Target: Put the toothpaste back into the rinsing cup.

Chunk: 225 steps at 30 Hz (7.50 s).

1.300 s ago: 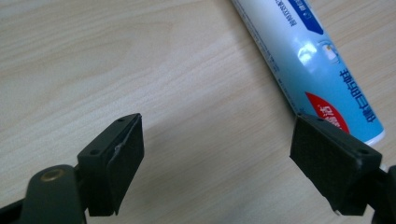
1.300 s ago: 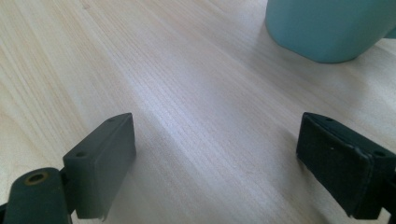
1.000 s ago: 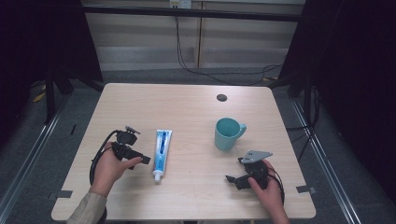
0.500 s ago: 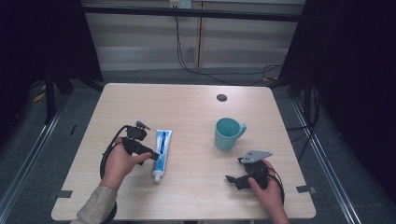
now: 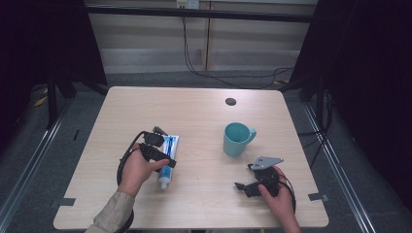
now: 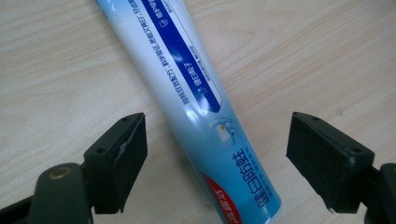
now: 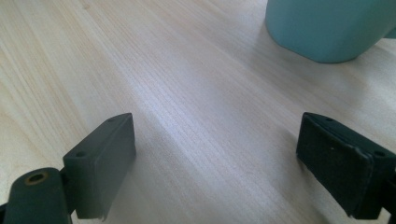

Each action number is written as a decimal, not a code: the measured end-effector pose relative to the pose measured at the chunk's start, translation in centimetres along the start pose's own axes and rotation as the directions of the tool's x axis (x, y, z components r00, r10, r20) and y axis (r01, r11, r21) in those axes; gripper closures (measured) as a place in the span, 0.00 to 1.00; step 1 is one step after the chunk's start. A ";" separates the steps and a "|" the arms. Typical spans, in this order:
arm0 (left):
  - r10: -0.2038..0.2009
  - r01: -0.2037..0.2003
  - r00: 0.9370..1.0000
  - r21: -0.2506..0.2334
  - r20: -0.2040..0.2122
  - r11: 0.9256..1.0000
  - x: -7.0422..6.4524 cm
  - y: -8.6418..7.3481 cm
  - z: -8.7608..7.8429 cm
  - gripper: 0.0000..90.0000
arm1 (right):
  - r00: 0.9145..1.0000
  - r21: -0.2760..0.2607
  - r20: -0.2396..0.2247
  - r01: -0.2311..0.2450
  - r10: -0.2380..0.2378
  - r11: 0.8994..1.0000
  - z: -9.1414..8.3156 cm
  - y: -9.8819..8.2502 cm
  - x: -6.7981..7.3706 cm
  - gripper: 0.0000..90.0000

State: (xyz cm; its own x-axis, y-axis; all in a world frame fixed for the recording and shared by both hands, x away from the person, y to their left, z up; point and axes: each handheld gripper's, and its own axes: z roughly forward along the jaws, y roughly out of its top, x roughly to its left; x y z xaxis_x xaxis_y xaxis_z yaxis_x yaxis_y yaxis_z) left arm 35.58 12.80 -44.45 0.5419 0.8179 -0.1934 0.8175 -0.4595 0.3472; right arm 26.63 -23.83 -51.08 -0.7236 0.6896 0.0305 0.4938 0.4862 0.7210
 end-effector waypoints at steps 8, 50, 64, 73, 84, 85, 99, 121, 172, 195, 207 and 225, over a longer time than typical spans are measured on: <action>-0.027 0.028 1.000 0.020 -0.014 0.999 -0.7 0.1 0.8 0.33 | 1.000 0.000 0.000 0.000 0.000 1.000 0.0 0.0 0.0 0.13; 0.112 -0.100 0.990 0.131 -0.087 0.986 -2.0 -0.4 2.1 0.76 | 1.000 0.000 0.000 0.000 0.000 1.000 0.0 0.0 0.0 0.13; 0.122 -0.120 0.991 0.046 -0.058 0.992 -1.5 -1.4 0.8 0.79 | 1.000 0.001 0.001 -0.004 0.004 1.000 0.0 0.0 -0.1 0.13; 0.144 -0.144 0.989 0.017 -0.044 0.989 -2.2 -1.7 0.2 0.80 | 0.999 -0.005 0.016 -0.036 0.036 0.999 -0.1 0.0 0.2 0.15; 0.166 -0.166 0.986 -0.056 -0.008 0.984 -3.5 -1.4 -1.1 0.80 | 0.987 -0.087 -0.097 -0.137 0.129 0.987 -0.5 1.4 0.5 0.15; 0.169 -0.169 0.986 -0.064 -0.007 0.983 -3.6 -1.3 -1.2 0.80 | 0.985 -0.095 -0.106 -0.144 0.134 0.985 -0.5 1.6 0.6 0.15; 0.201 -0.193 0.979 -0.167 0.030 0.967 -5.1 -1.2 -2.5 0.80 | 0.955 -0.167 -0.207 -0.250 0.215 0.954 -1.4 4.8 0.7 0.20; 0.257 -0.227 0.962 -0.255 0.089 0.940 -8.2 0.0 -2.5 0.80 | 0.930 -0.191 -0.270 -0.307 0.250 0.932 -1.9 9.8 1.2 0.28; 0.305 -0.247 0.941 -0.317 0.147 0.916 -11.5 0.0 0.3 0.72 | 0.740 -0.190 -0.402 -0.644 0.540 0.741 -0.8 11.0 0.5 0.79; 0.245 -0.196 0.957 -0.277 0.155 0.941 -6.8 -2.4 3.7 0.22 | 0.930 -0.382 -0.171 -0.366 0.324 0.849 -4.4 12.2 0.5 0.83; 0.246 -0.207 0.963 -0.284 0.109 0.936 -5.1 -3.8 4.9 0.19 | 0.954 -0.420 -0.095 -0.297 0.283 0.858 -5.0 12.4 0.4 0.83; 0.366 -0.349 0.930 -0.391 -0.035 0.851 -4.7 -5.5 5.8 0.17 | 0.963 -0.443 -0.075 -0.265 0.259 0.857 -6.2 13.9 0.0 0.83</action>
State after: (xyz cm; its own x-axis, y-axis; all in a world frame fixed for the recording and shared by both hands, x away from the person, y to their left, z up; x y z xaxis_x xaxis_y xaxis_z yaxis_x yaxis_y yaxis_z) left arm 29.65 9.50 -50.82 0.7963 0.6046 -0.0211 0.4304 -0.5417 0.7220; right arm 30.47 -20.38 -36.80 -0.6052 0.7496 0.2681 0.4009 -0.0039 0.9161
